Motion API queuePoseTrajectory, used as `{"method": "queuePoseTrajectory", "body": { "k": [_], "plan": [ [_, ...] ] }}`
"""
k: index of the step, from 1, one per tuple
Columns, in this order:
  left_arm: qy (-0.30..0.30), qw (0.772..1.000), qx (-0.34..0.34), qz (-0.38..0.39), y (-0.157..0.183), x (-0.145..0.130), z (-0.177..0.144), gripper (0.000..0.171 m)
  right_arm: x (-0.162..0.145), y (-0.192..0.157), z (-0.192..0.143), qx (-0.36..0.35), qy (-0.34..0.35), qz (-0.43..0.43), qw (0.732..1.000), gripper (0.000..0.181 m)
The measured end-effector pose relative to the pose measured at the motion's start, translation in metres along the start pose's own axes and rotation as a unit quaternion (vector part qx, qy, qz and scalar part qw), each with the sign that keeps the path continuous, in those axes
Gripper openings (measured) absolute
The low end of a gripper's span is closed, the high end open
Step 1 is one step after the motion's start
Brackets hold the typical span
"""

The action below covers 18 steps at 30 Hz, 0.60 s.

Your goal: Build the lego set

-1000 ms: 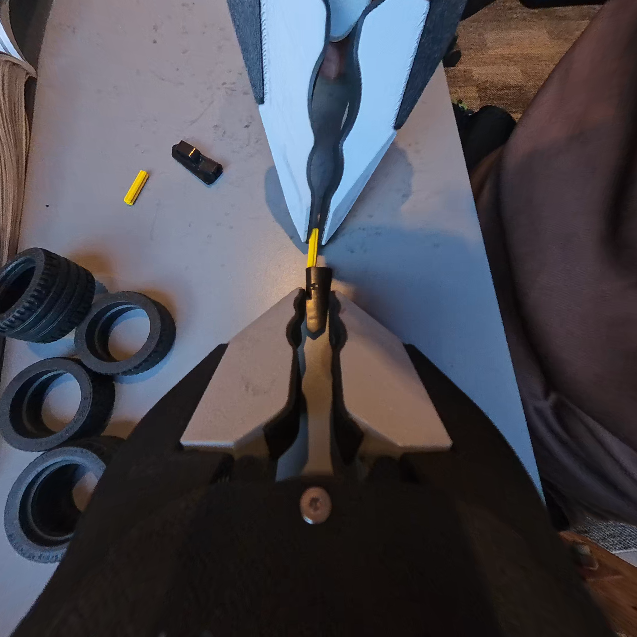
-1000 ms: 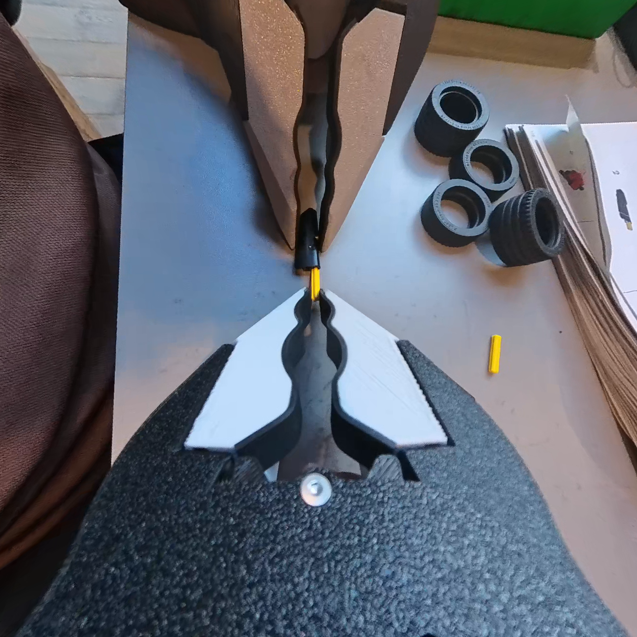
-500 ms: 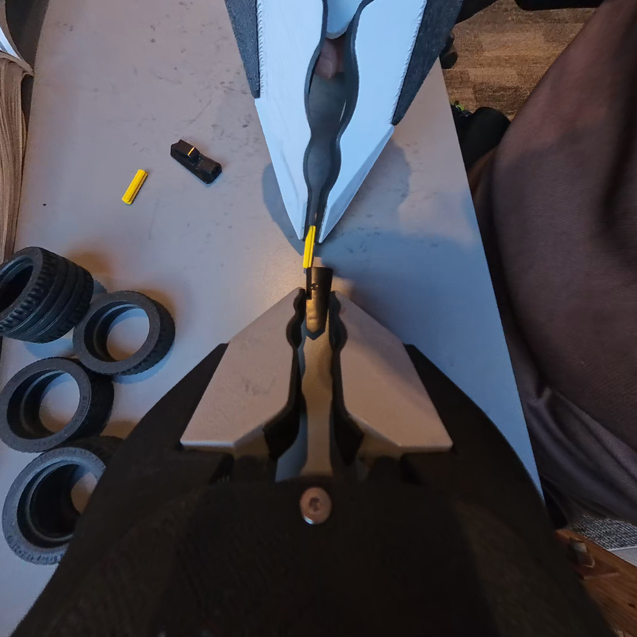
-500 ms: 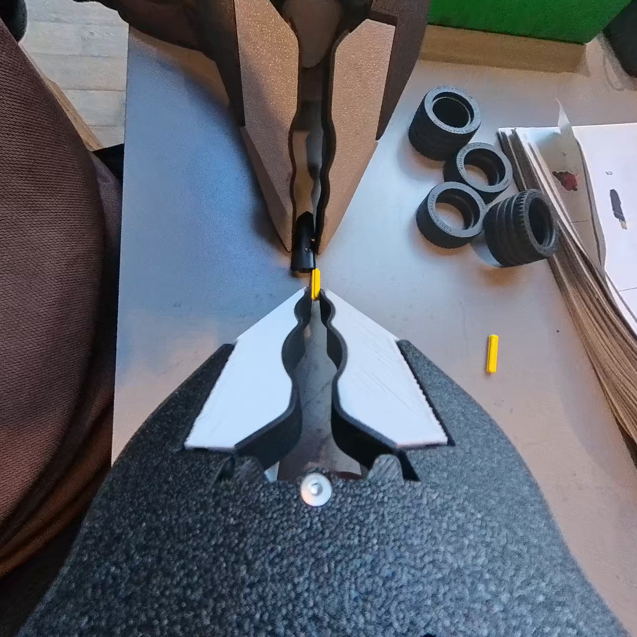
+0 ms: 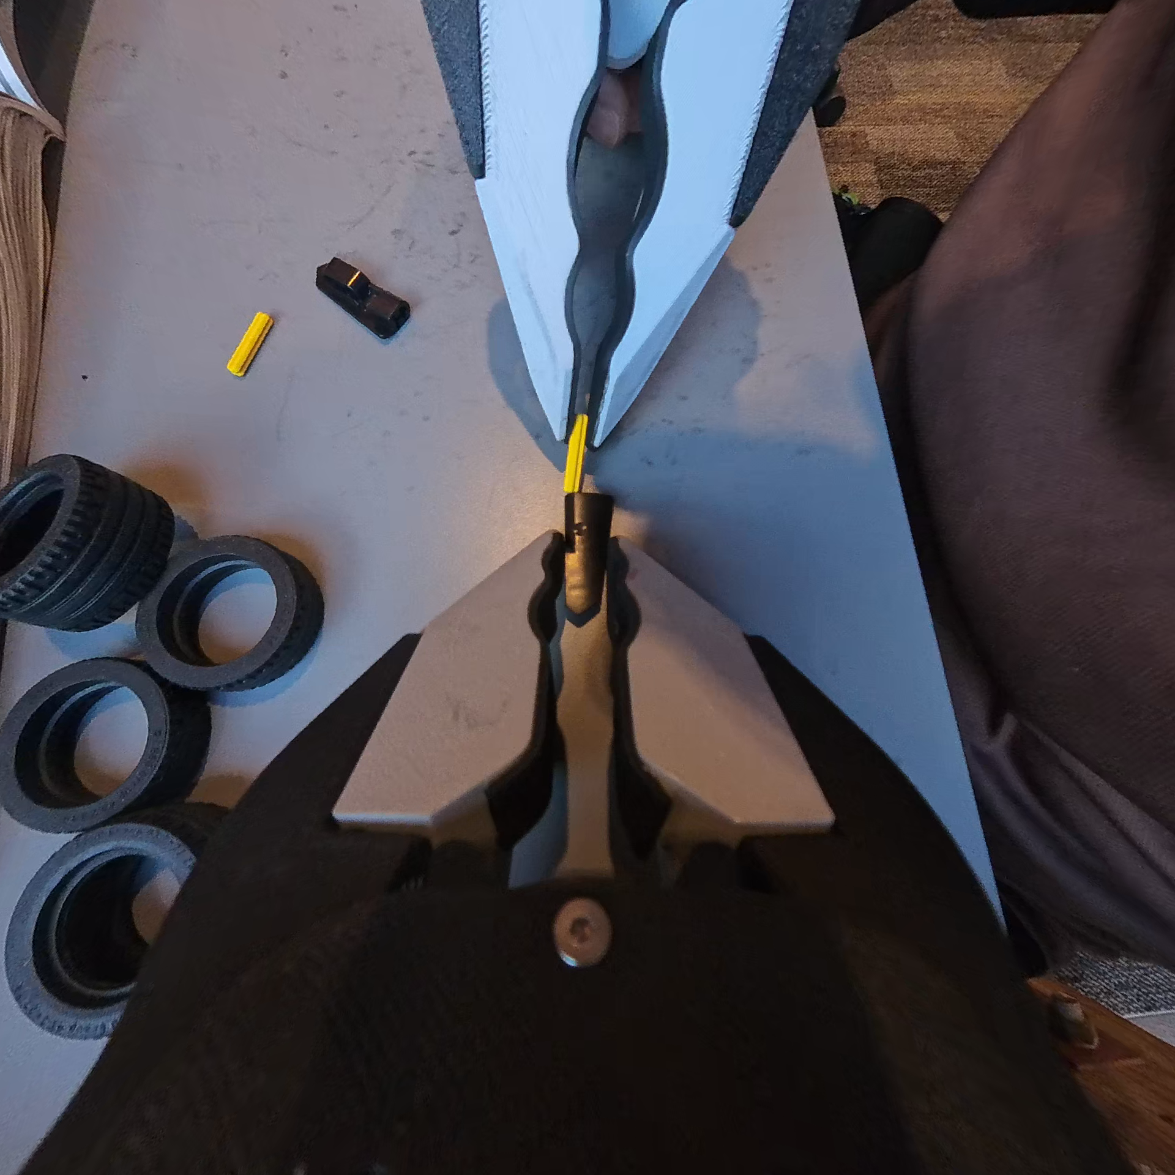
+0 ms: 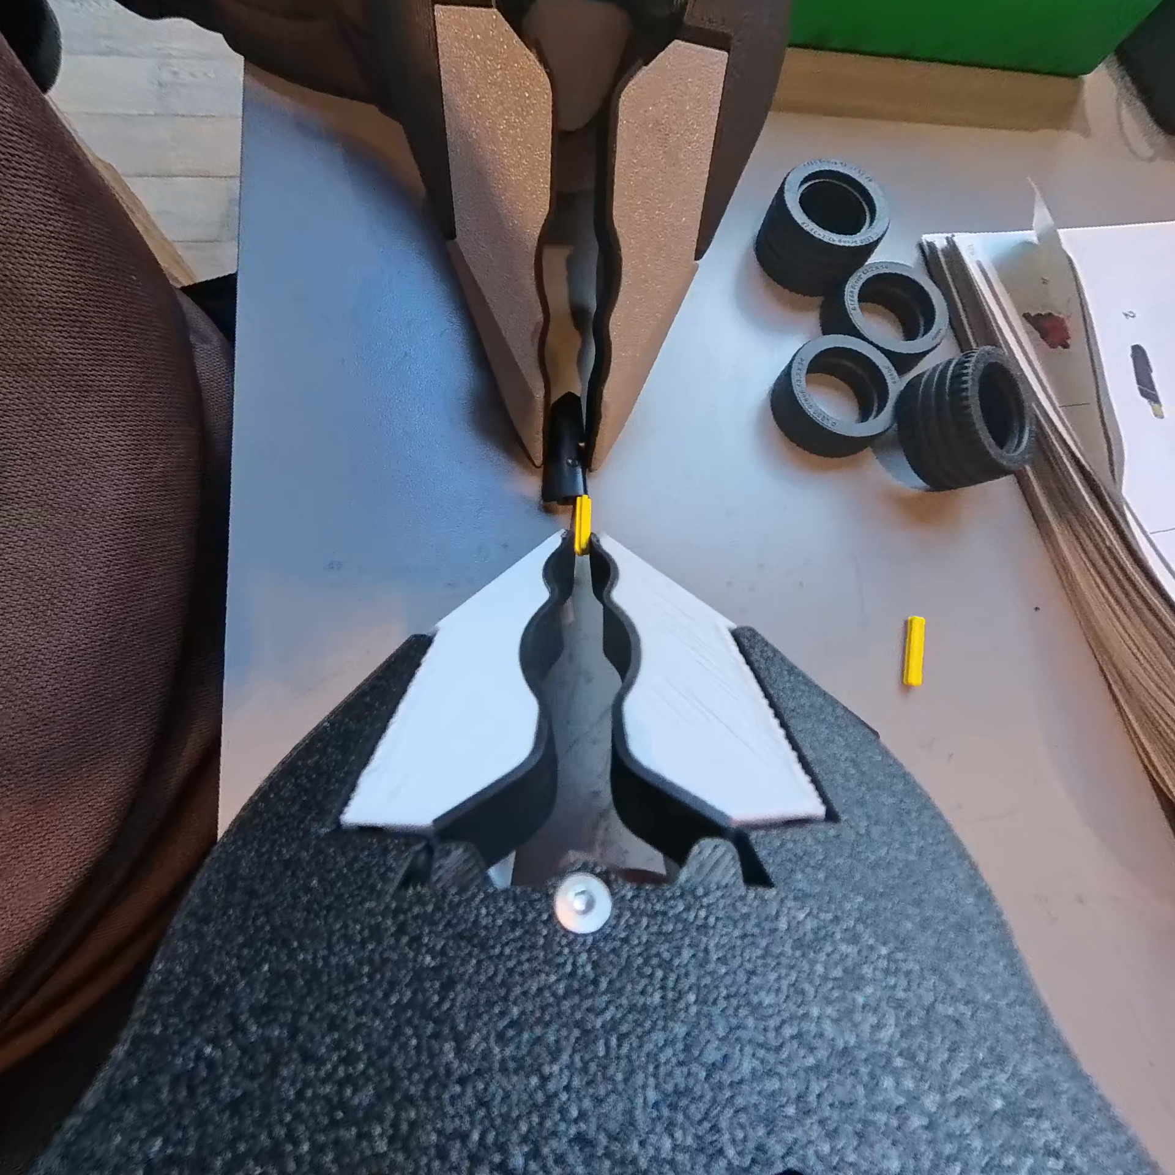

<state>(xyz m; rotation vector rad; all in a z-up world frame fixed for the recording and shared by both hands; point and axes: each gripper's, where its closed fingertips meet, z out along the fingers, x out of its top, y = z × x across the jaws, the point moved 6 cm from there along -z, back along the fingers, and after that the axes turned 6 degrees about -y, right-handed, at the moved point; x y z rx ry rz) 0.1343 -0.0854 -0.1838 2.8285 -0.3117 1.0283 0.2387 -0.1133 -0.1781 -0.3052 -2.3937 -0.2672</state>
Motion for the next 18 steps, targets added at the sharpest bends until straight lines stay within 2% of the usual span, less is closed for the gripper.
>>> {"method": "queuePoseTrajectory", "body": {
  "k": [12,18],
  "plan": [
    [0.0,1.0,0.0,-0.001,-0.0003,0.0001,0.0,0.011,0.0011,0.0001,0.0018,0.009,0.0,0.004,1.0,0.003],
    [0.0,1.0,-0.001,-0.003,-0.0005,0.0002,0.0001,0.01,-0.0019,0.0005,0.0061,0.024,-0.021,0.021,0.999,0.002]
  ]
}}
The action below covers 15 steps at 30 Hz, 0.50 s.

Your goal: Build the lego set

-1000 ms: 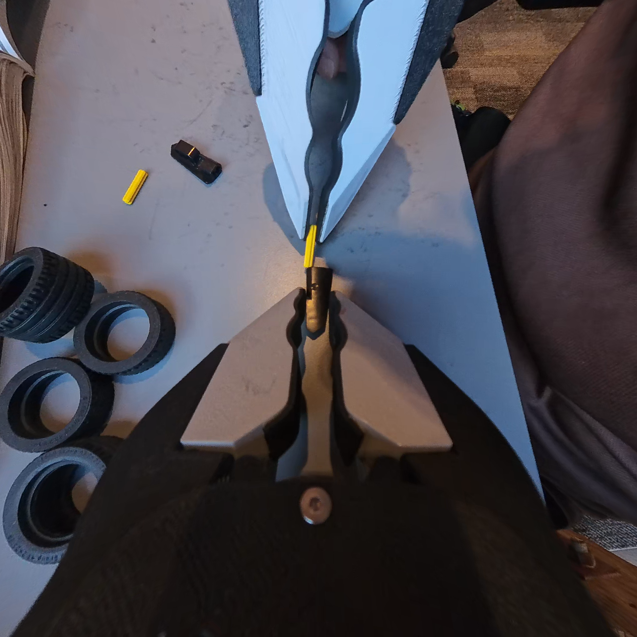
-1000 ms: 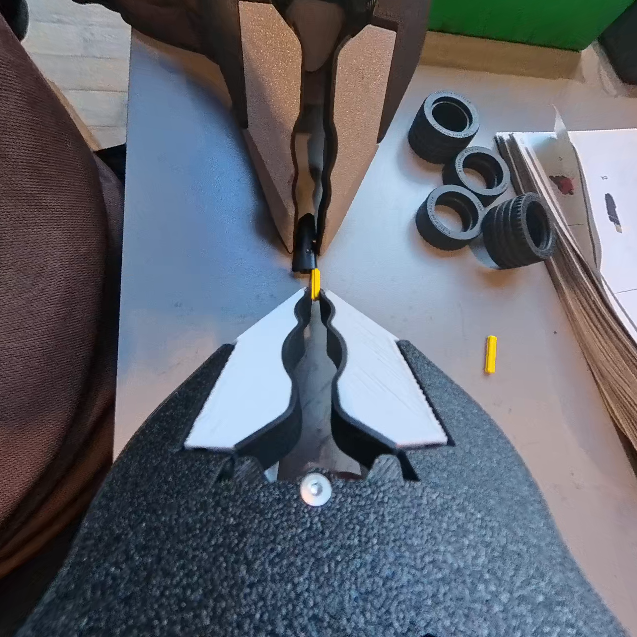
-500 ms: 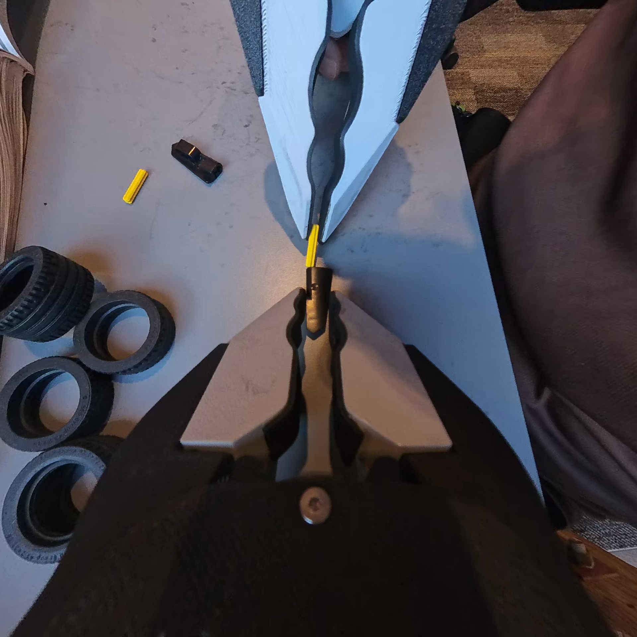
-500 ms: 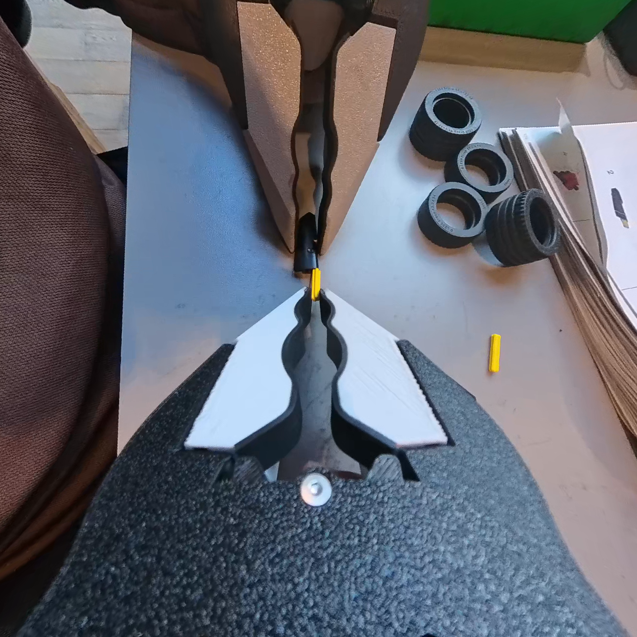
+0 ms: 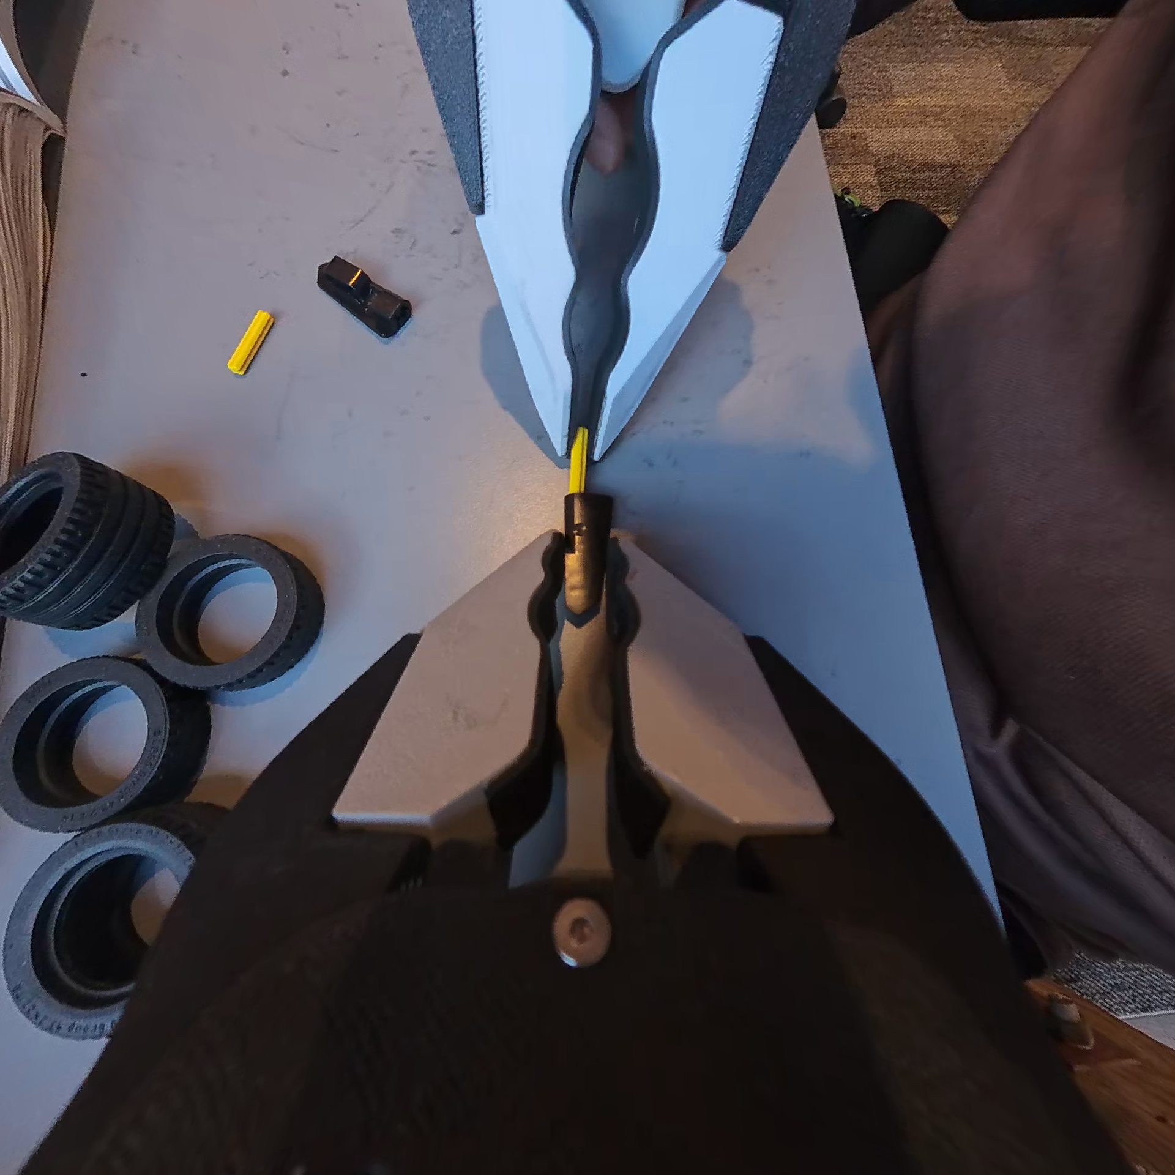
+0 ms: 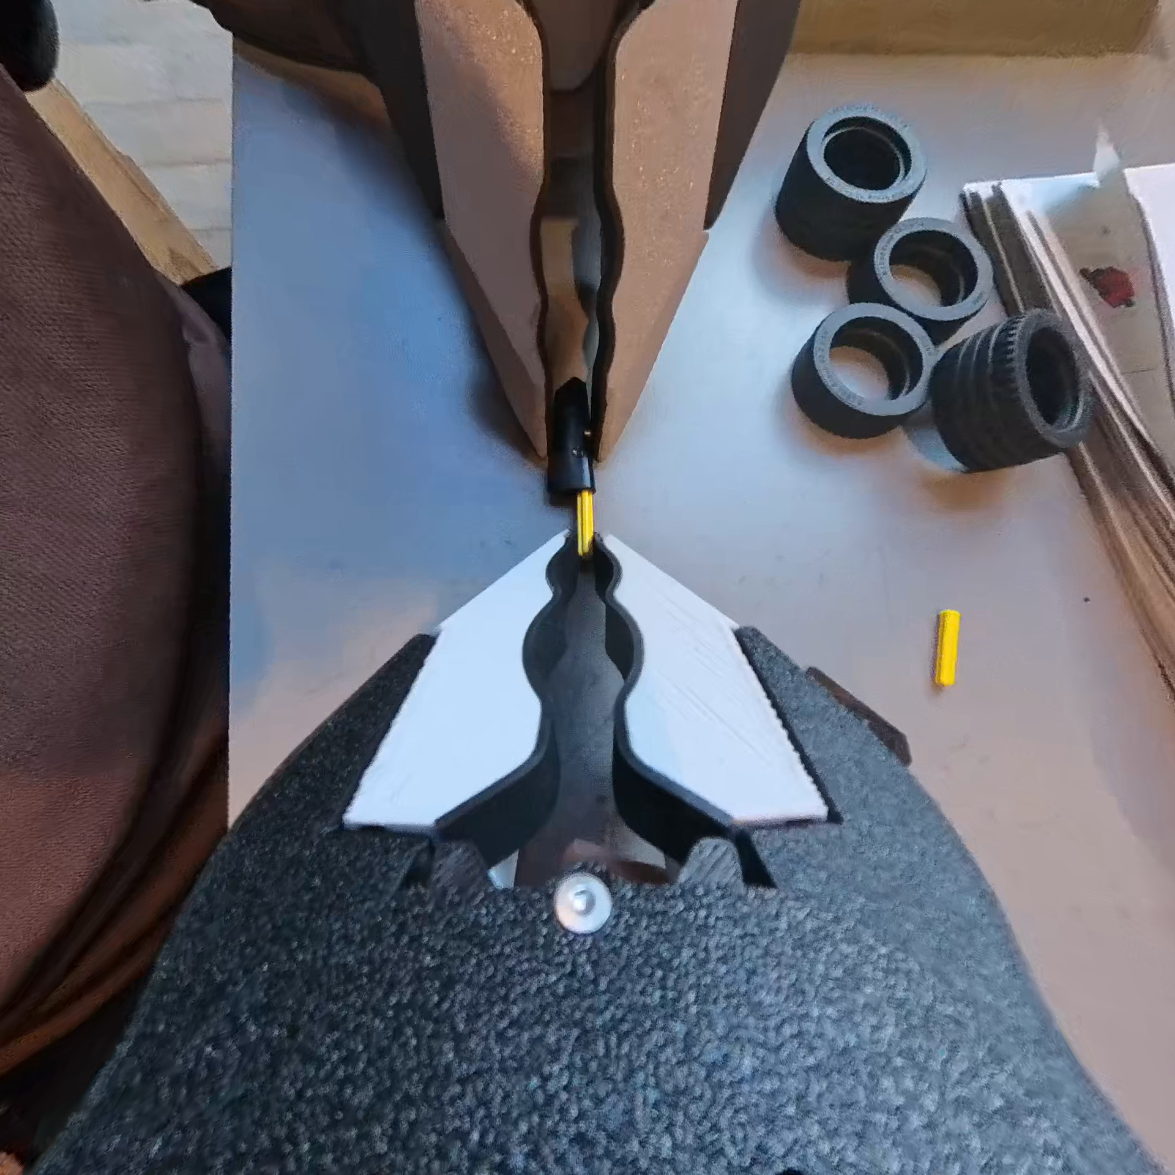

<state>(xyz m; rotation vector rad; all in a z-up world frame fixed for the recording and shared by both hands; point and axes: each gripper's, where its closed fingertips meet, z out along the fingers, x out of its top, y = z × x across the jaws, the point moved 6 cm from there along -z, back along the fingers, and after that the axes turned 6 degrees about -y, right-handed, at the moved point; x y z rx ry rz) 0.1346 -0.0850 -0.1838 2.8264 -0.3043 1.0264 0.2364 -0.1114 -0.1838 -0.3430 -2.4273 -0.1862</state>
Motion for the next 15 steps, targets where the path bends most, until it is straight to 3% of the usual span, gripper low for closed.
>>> {"method": "queuePoseTrajectory", "body": {
  "k": [15],
  "plan": [
    [-0.005,1.0,0.011,0.006,0.0009,0.0009,0.0001,0.01,0.0044,0.0011,0.003,-0.001,-0.001,-0.004,1.0,0.0]
  ]
}}
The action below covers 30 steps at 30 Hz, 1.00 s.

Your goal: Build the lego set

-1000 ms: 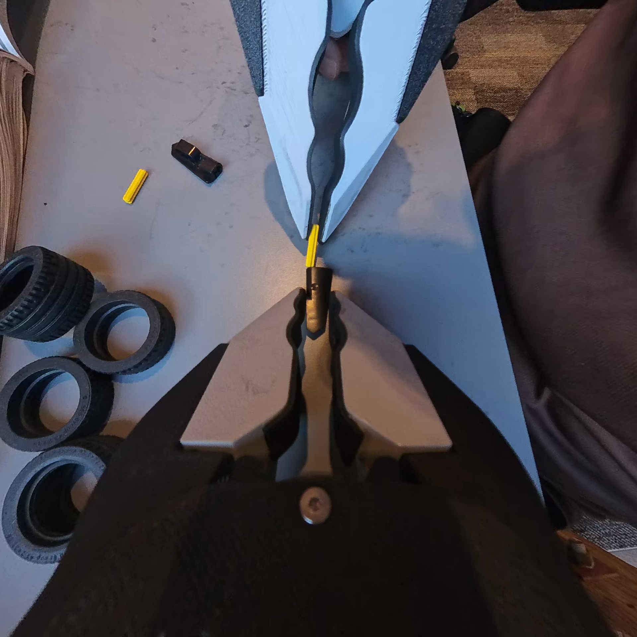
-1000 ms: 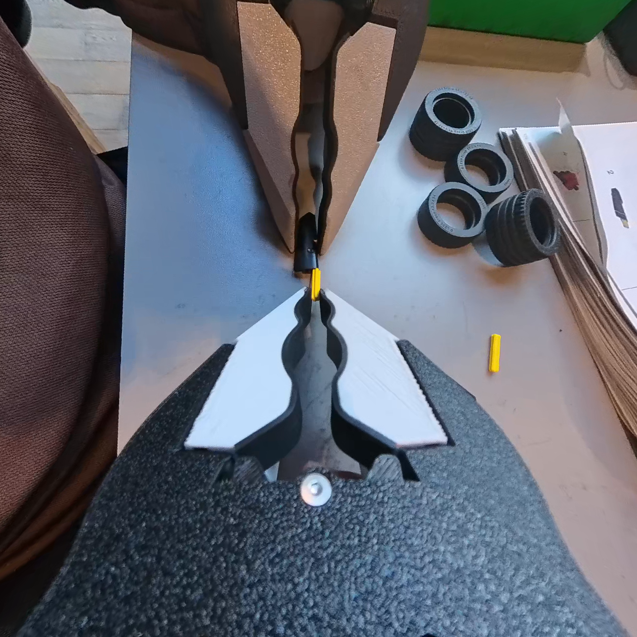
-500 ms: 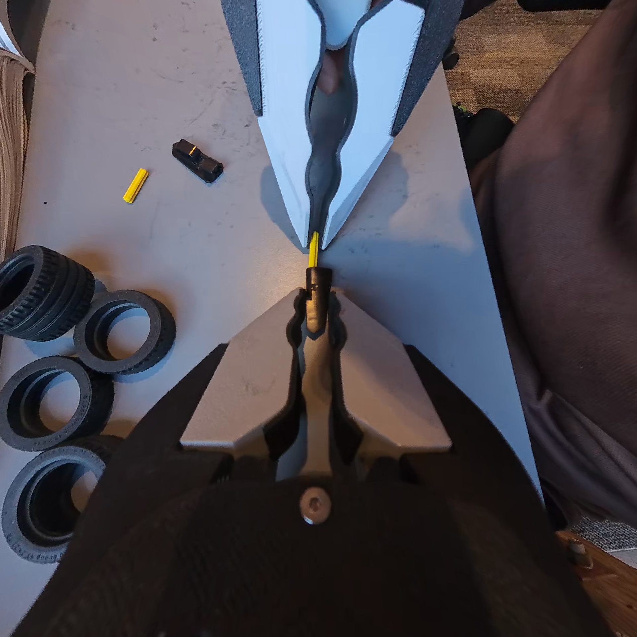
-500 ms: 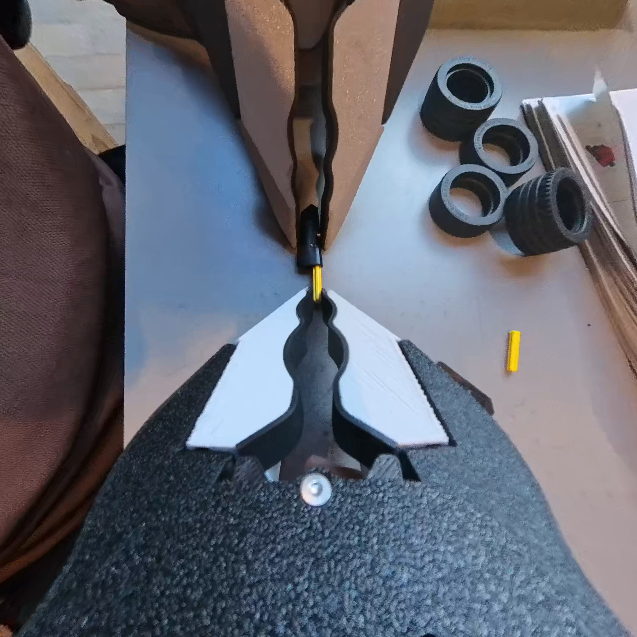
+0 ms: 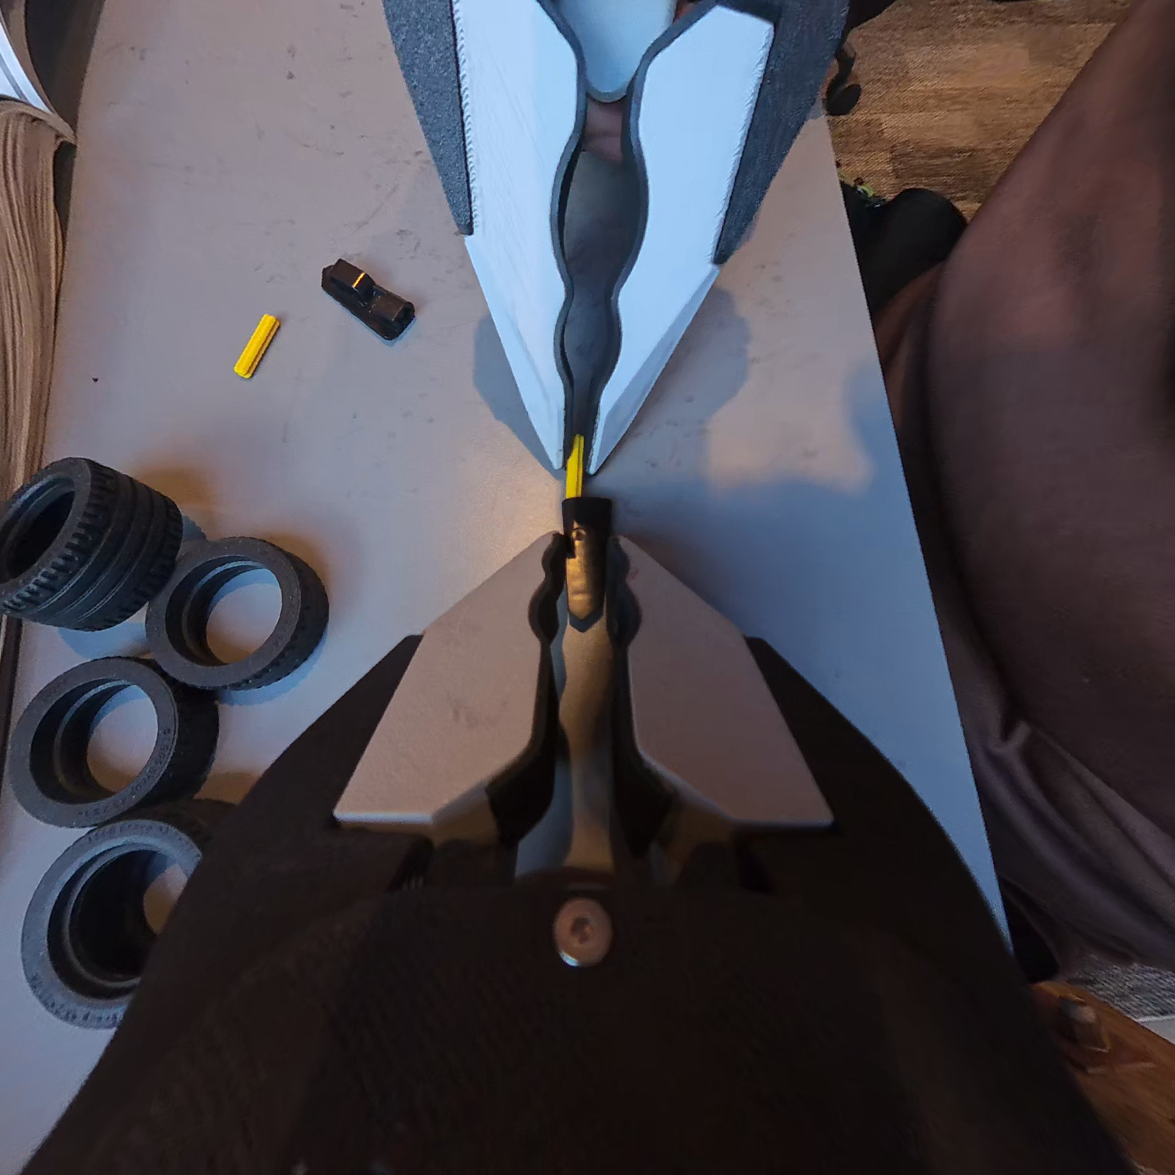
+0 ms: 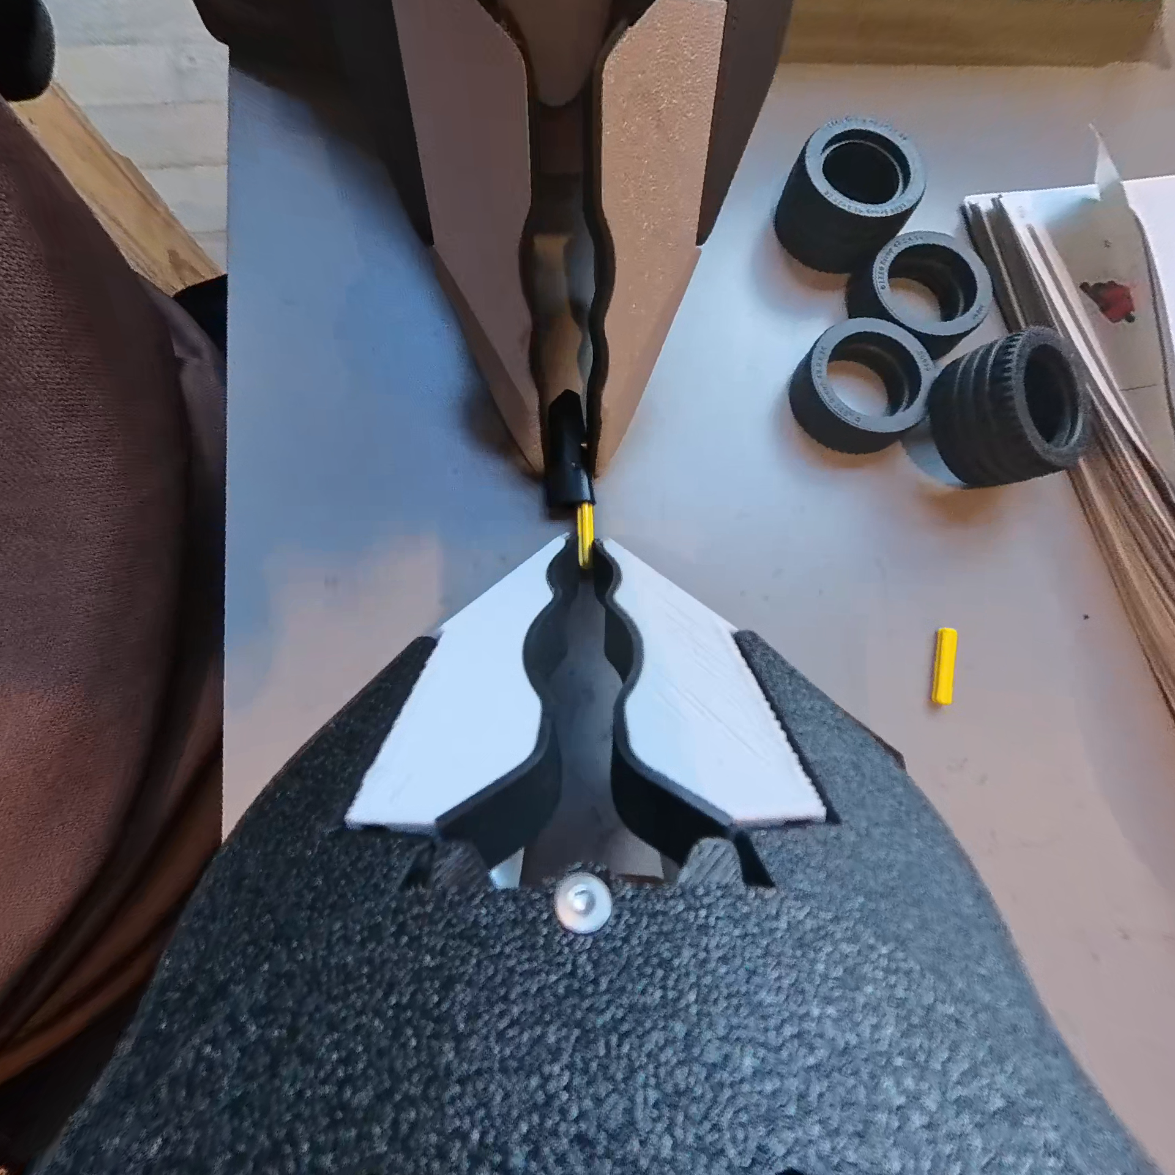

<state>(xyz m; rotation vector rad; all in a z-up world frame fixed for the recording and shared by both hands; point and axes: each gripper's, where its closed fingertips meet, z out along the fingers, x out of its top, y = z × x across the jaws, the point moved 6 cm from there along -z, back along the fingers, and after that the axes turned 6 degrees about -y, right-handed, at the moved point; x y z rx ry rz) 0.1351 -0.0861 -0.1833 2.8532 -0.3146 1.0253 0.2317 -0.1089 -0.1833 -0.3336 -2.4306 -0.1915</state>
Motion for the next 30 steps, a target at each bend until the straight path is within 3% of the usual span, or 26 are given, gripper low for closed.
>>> {"method": "queuePoseTrajectory", "body": {
  "k": [5,17,30],
  "plan": [
    [-0.001,1.0,0.007,0.008,0.001,0.0,0.0,0.009,0.002,0.001,0.001,0.002,-0.003,-0.025,1.0,0.0],
    [0.005,1.0,0.014,-0.003,-0.001,0.001,0.001,0.01,-0.004,0.007,-0.003,0.018,0.004,0.032,0.999,0.013],
    [0.006,1.0,0.013,-0.011,-0.002,0.0,0.001,0.011,-0.015,0.015,-0.01,0.022,-0.005,0.047,0.999,0.0]
  ]
}}
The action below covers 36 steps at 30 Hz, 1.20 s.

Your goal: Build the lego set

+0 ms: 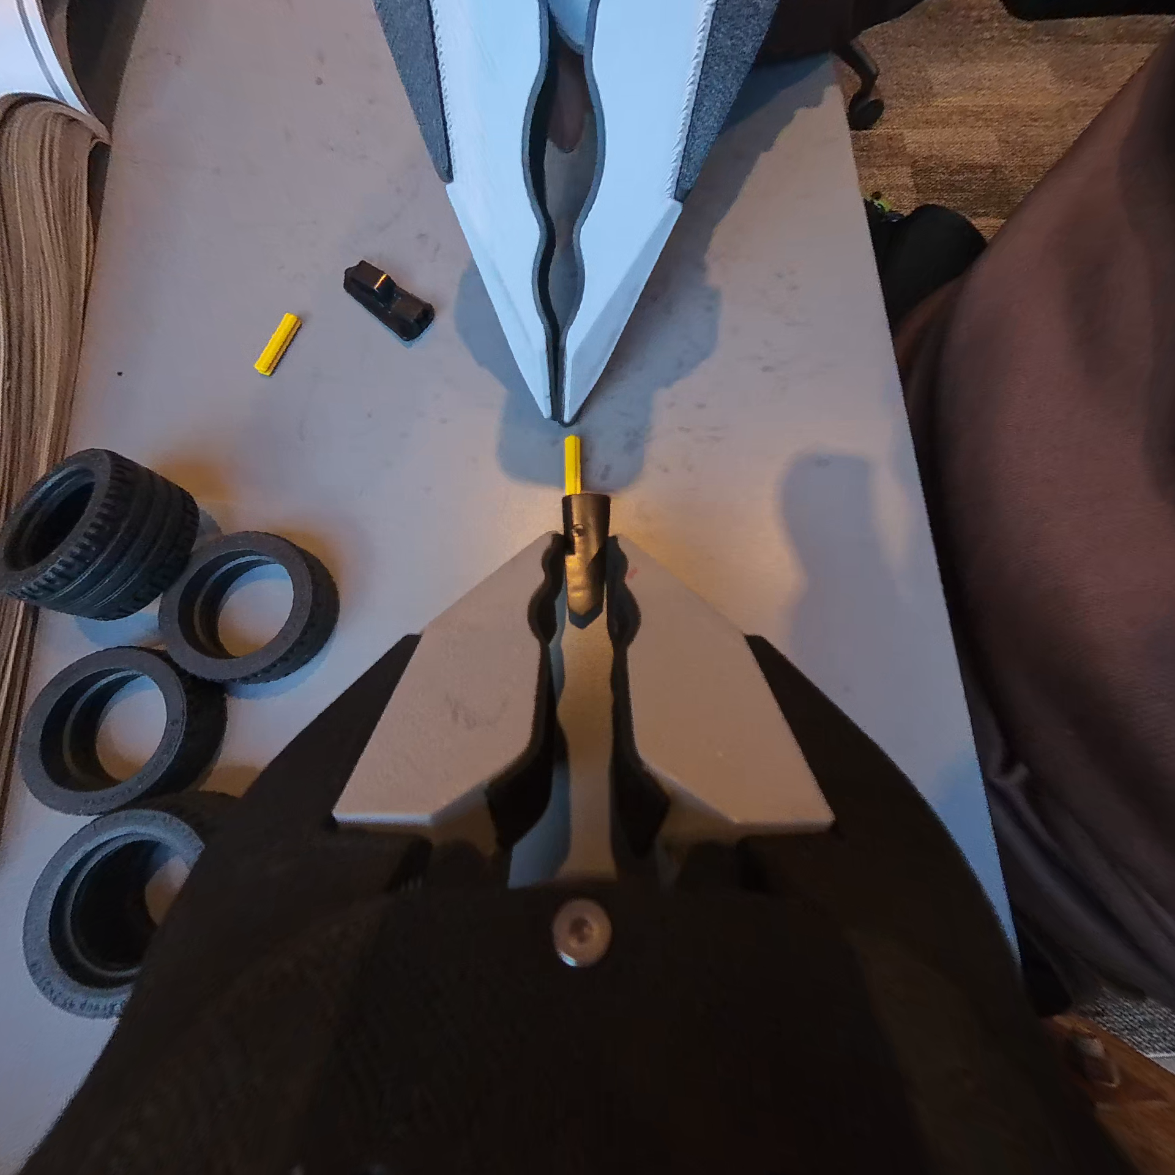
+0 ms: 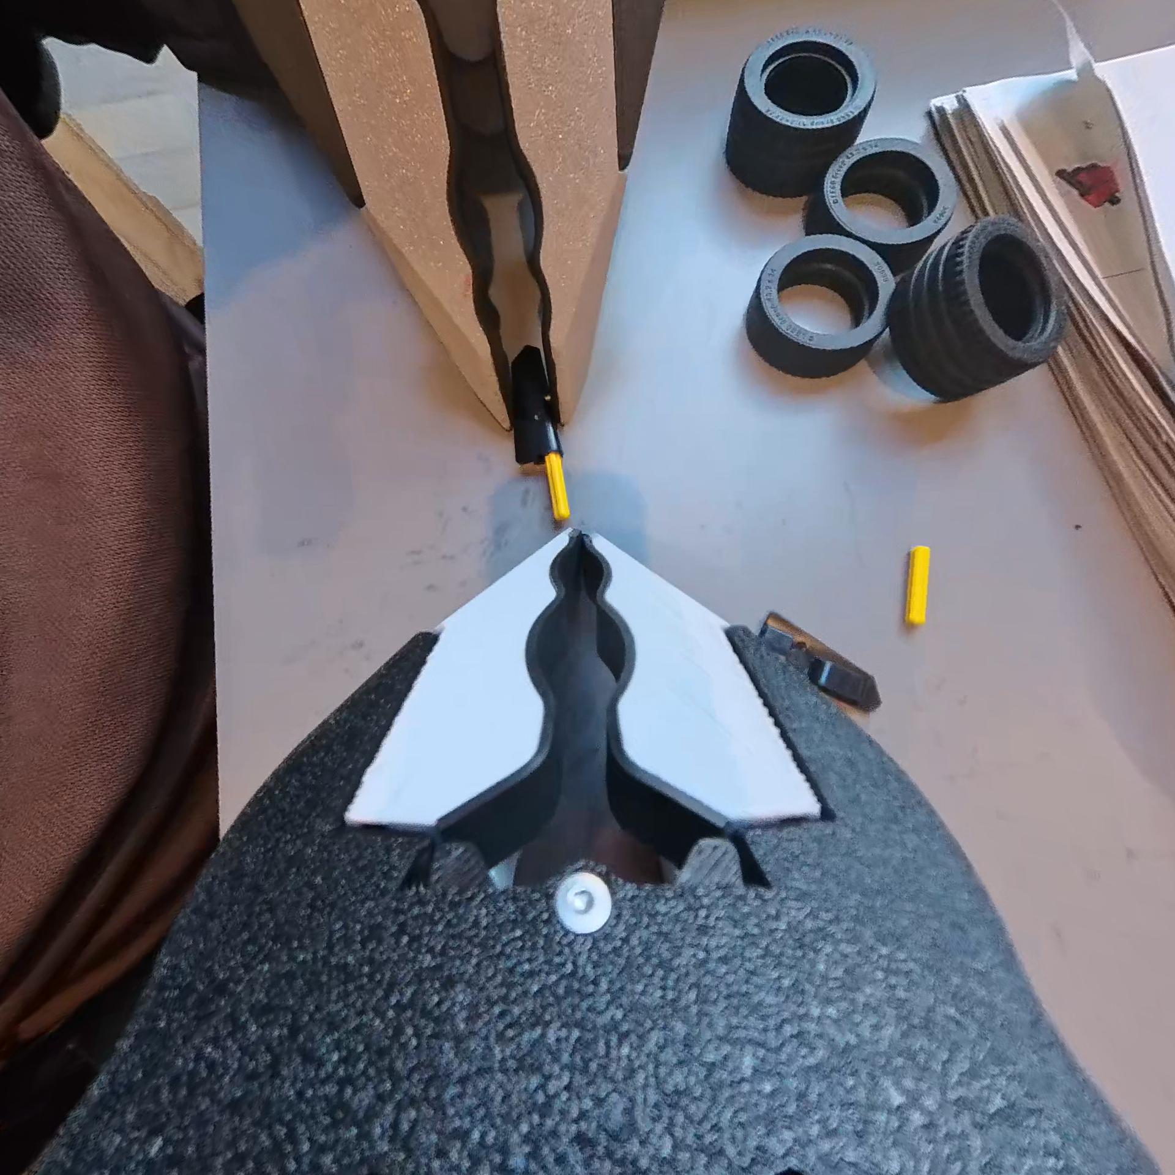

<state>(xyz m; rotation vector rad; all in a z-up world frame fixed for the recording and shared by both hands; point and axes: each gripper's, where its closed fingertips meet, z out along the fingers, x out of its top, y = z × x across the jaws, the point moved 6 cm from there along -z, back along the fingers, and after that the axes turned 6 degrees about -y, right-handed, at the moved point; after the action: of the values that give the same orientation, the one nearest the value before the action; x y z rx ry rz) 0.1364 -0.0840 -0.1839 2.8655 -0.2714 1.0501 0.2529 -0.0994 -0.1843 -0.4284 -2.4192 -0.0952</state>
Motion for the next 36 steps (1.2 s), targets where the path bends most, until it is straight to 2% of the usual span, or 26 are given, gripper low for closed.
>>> {"method": "queuePoseTrajectory", "body": {
  "k": [11,25,36],
  "plan": [
    [0.0,1.0,-0.005,-0.006,-0.001,0.0001,0.0,0.01,-0.0008,0.0017,-0.0009,0.009,0.0,0.01,1.0,0.0],
    [0.0,1.0,-0.001,-0.004,-0.0008,0.0,0.0,0.01,0.0022,-0.0031,0.0017,0.004,-0.001,-0.019,1.0,0.0],
    [-0.004,1.0,-0.004,0.001,-0.0002,0.0024,0.0017,0.01,0.0063,-0.003,0.0043,0.026,-0.002,-0.043,0.999,0.0]
  ]
}}
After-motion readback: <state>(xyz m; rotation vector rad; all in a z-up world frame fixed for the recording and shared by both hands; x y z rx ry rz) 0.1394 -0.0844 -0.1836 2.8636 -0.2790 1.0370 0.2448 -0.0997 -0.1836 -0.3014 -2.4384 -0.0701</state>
